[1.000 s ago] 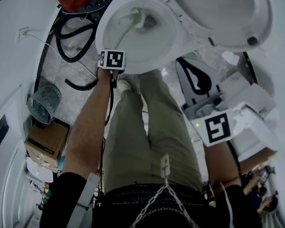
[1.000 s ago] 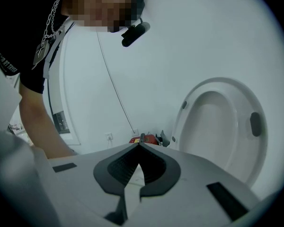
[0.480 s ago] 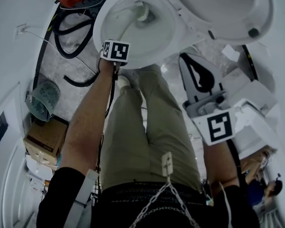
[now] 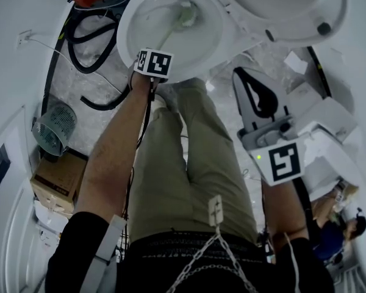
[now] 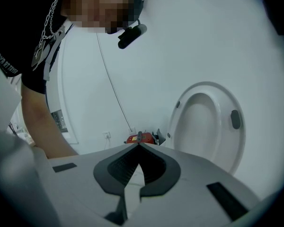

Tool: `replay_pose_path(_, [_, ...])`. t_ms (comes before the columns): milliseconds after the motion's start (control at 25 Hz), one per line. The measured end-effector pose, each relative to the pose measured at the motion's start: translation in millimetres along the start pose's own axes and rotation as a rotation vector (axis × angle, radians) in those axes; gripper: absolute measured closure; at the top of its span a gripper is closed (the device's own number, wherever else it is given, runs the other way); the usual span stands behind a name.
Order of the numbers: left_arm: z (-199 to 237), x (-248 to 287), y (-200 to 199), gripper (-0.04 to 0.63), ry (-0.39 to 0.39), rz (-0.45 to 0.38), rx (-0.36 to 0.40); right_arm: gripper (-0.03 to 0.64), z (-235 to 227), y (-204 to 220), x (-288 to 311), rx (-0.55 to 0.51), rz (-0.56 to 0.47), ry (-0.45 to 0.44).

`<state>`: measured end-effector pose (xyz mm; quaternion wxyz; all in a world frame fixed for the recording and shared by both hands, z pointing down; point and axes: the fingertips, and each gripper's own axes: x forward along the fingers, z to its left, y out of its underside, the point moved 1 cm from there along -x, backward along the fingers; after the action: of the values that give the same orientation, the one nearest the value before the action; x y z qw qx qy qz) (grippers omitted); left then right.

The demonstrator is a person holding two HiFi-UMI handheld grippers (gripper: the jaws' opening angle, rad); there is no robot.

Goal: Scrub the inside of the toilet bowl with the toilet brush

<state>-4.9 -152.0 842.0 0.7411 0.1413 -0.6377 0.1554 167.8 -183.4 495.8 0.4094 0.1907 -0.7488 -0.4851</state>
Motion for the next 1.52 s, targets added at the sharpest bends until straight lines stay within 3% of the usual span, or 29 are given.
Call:
replay_pose_path(640, [-25,-2,39,0.594,-0.014,0.048,0.192,0.614,39,0,-2,0.001,-0.023,-0.015])
replay_pose_path(1160, [20,-7,81,0.594,-0.131,0.159,0.248,0.614,59,-15,-11,-0.024,-0.052,-0.01])
replay_pose_path(1240, [34,-8,86,0.594,-0.159,0.166,0.233,0.614,63,-18,-13,-0.027,-0.056,-0.007])
replay_pose_path(1360, [46,-14,89,0.594,-0.148,0.141,0.136,0.614,73,-21,-19,-0.035,-0.06,-0.002])
replay_pose_path(1520, [46,-29,96,0.594,-0.029,0.04,-0.005,0.614,90,-26,-35,-0.037,-0.066,0.009])
